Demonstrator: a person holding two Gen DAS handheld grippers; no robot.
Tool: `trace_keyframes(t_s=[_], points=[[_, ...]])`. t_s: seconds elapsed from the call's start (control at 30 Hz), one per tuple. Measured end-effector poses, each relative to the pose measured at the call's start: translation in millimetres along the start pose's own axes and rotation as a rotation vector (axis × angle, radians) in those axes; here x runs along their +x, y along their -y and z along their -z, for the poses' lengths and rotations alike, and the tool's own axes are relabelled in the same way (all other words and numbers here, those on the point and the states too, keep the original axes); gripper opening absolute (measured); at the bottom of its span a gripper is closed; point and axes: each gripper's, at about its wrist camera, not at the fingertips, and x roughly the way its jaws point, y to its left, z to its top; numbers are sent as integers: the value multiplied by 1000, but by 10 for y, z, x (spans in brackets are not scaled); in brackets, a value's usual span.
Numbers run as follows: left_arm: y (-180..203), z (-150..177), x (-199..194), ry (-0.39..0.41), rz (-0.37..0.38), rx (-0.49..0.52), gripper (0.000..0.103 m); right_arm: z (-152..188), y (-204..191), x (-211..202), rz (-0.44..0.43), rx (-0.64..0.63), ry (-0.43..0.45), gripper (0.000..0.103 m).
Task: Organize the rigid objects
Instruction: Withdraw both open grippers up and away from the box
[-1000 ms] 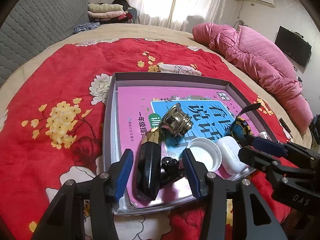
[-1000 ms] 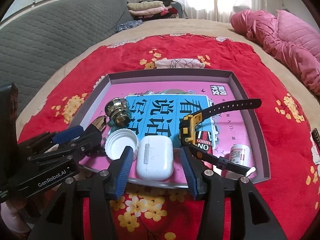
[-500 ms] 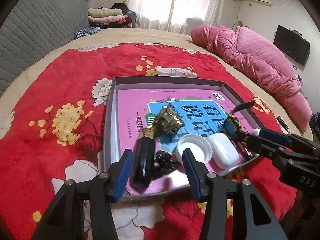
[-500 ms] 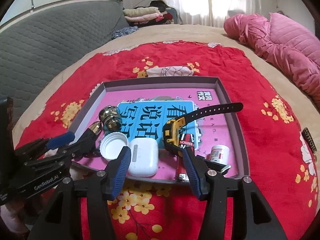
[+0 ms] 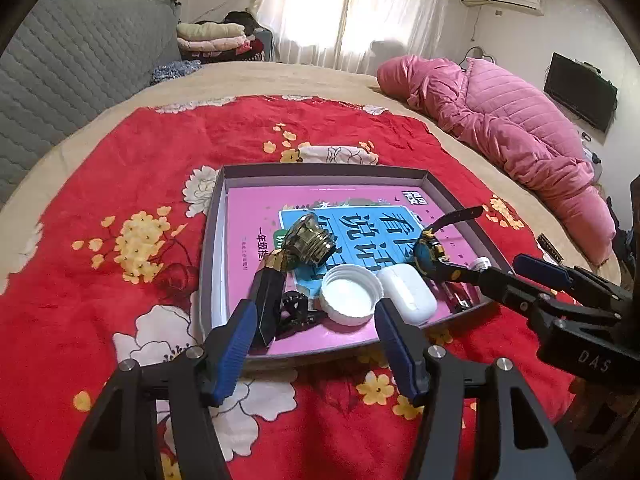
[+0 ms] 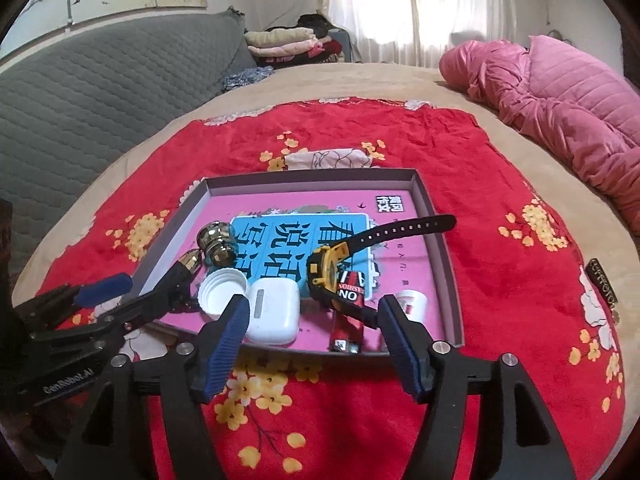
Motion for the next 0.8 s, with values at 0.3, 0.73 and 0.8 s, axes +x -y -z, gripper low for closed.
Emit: trace_keyframes(t_s=[0.3,0.73,0.8], points=[[178,67,-166,6,-57,18,66,167,-16,-242,-1,-16,22,74],[285,228,-477,3,-116,-1,66,426,-114,-577,-5,-63,53,75],[291,260,-514,-3,-117,-12,66,445,-138,-613,-9,-70,58,75]])
